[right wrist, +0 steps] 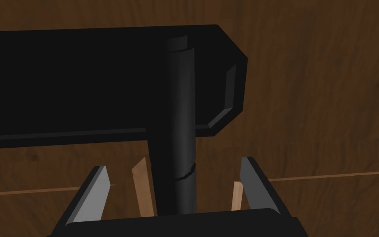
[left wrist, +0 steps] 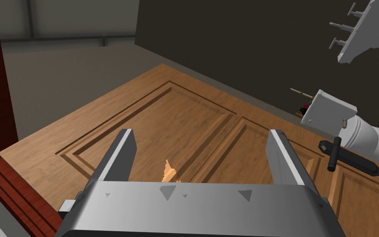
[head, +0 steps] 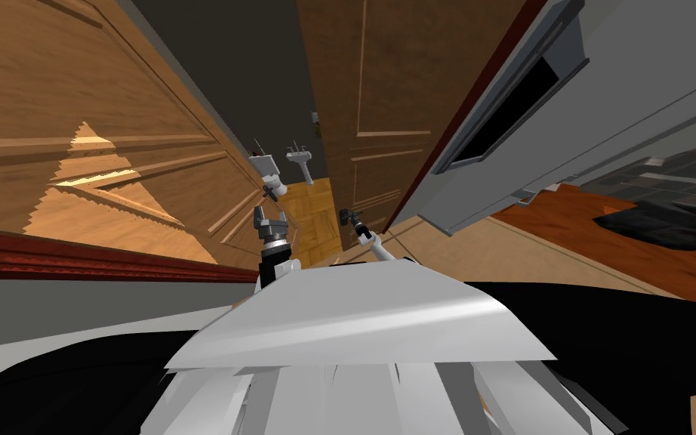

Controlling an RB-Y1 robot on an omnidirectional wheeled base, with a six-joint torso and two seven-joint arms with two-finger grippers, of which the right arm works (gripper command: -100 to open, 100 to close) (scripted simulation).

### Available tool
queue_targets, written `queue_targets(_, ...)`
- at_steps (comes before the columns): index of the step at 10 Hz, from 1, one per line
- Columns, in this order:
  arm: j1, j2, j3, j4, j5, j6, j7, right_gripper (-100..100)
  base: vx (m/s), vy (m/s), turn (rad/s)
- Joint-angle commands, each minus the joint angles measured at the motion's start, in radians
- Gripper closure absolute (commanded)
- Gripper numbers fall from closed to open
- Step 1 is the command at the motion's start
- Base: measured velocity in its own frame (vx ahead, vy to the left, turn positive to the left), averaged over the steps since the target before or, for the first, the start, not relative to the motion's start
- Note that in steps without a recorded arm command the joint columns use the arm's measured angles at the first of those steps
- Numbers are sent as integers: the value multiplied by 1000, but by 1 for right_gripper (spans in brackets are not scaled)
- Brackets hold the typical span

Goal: Push the door open

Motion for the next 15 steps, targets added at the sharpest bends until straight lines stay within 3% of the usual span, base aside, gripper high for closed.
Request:
queue_targets(1, 1, -1, 0, 0, 0, 0, 0, 100, -10, -3, -3)
queue_targets(6, 1, -1, 0, 0, 0, 0, 0, 100, -6, -4, 4)
queue_targets(15, -13, -35, -88, 16, -14, 1, 26, 100, 138, 112, -46)
